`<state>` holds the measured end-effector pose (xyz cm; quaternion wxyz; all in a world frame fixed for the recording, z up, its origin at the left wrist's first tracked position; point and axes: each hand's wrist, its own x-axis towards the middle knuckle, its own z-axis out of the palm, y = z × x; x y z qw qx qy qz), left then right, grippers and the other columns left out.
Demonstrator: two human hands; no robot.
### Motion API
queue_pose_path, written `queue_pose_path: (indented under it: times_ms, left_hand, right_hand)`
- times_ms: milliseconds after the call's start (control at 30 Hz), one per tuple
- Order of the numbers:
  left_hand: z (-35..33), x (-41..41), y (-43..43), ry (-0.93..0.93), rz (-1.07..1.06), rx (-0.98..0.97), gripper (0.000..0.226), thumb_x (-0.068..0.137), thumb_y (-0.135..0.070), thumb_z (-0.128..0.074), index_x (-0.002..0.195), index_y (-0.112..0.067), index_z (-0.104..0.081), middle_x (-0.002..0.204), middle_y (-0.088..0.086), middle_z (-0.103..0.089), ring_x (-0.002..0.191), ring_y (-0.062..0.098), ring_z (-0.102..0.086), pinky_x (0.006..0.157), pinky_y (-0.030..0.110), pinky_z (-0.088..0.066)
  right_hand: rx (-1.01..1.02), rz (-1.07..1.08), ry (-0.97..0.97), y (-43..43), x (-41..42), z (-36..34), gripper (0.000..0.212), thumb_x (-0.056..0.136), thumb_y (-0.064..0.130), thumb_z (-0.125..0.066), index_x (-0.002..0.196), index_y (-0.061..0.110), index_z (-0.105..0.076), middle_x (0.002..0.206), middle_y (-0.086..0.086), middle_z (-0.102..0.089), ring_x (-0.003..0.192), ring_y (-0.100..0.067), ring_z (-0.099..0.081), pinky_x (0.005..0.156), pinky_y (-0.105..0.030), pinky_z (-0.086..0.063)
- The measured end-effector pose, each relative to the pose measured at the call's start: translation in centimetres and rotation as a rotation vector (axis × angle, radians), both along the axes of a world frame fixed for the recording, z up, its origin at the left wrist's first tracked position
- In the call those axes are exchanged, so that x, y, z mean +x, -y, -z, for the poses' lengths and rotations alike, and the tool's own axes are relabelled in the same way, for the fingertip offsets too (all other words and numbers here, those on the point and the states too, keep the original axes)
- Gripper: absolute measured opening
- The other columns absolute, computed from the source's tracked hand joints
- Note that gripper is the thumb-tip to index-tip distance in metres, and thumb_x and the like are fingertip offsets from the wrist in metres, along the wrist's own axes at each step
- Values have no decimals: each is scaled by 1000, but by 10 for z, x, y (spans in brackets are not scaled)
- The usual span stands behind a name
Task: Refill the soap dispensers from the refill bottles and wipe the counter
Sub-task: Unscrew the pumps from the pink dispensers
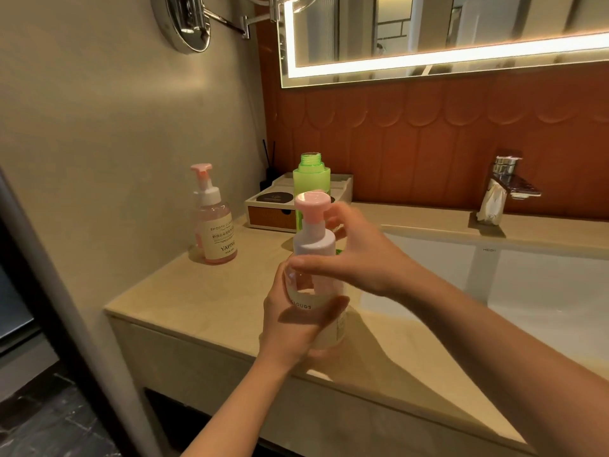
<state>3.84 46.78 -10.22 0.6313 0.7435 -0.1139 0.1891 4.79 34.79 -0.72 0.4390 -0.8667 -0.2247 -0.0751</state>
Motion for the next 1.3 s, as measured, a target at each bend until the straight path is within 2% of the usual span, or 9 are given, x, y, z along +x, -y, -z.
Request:
queue_pose_path:
  times_ms: [200,467,600,700,833,967,1067,1167,1300]
  left_hand:
    - [-1,3,2,23,-36,54,73,60,-33,-84,123,-21,-48,111,-10,-62,106,5,-59,92,37,-51]
    - [-2,-1,0,-4,-9,30,84,50,-55,-75,123,-27,-44,112,-18,-58,105,-3,-55,85,13,-45]
    - [0,0,1,-5,-12,14,88,48,-56,-72,125,-23,-45,116,-9,-60,110,8,-56,94,33,-47]
    - [-1,1,1,-3,-20,19,86,49,-55,-74,124,-25,-46,115,-8,-60,110,8,-57,96,40,-48]
    - [0,0,0,1,-31,21,81,47,-53,-80,117,-27,-49,109,-12,-62,107,6,-58,93,38,-50]
    - [-1,-1,0,6,-8,23,85,48,-61,-72,121,-26,-48,105,-20,-62,102,-4,-56,85,17,-46]
    - [-1,0,0,15,-6,30,99,42,-72,-71,122,-19,-48,108,-15,-61,103,0,-58,87,18,-48]
    - [1,1,0,9,-16,38,83,49,-57,-73,121,-20,-49,110,-8,-63,106,7,-59,91,34,-51]
    - [1,1,0,3,-9,13,72,55,-44,-83,117,-33,-47,112,-12,-61,108,6,-57,88,25,-48]
  right_hand:
    - [-23,144,185,-20,-2,7,72,68,48,-74,127,23,-40,123,4,-48,105,-9,-44,84,-23,-42]
    - [149,-252,-118,5,-6,-11,59,80,7,-67,123,35,-38,114,14,-51,107,-6,-50,80,-16,-44]
    - [95,-108,-58,2,-4,-8,79,73,31,-76,137,33,-31,116,15,-41,96,1,-45,71,-10,-39]
    - [-51,77,83,-10,-4,2,86,64,50,-76,135,29,-33,127,6,-42,108,-10,-44,83,-23,-45]
    - [25,47,97,-13,-3,2,72,70,32,-79,129,27,-37,118,8,-50,104,-10,-49,76,-20,-46]
    - [157,-198,-125,0,-5,-9,66,76,8,-69,127,33,-34,113,8,-50,101,-12,-53,71,-18,-48]
    - [131,-182,-119,-1,-6,-10,68,76,20,-73,126,38,-31,111,16,-44,97,-4,-47,68,-12,-43]
    - [33,6,-3,-8,-2,-2,81,67,43,-77,134,30,-33,124,10,-44,108,-9,-44,77,-19,-43]
    - [10,64,40,-10,-3,2,77,67,43,-78,130,27,-36,122,8,-49,102,-10,-46,70,-19,-44]
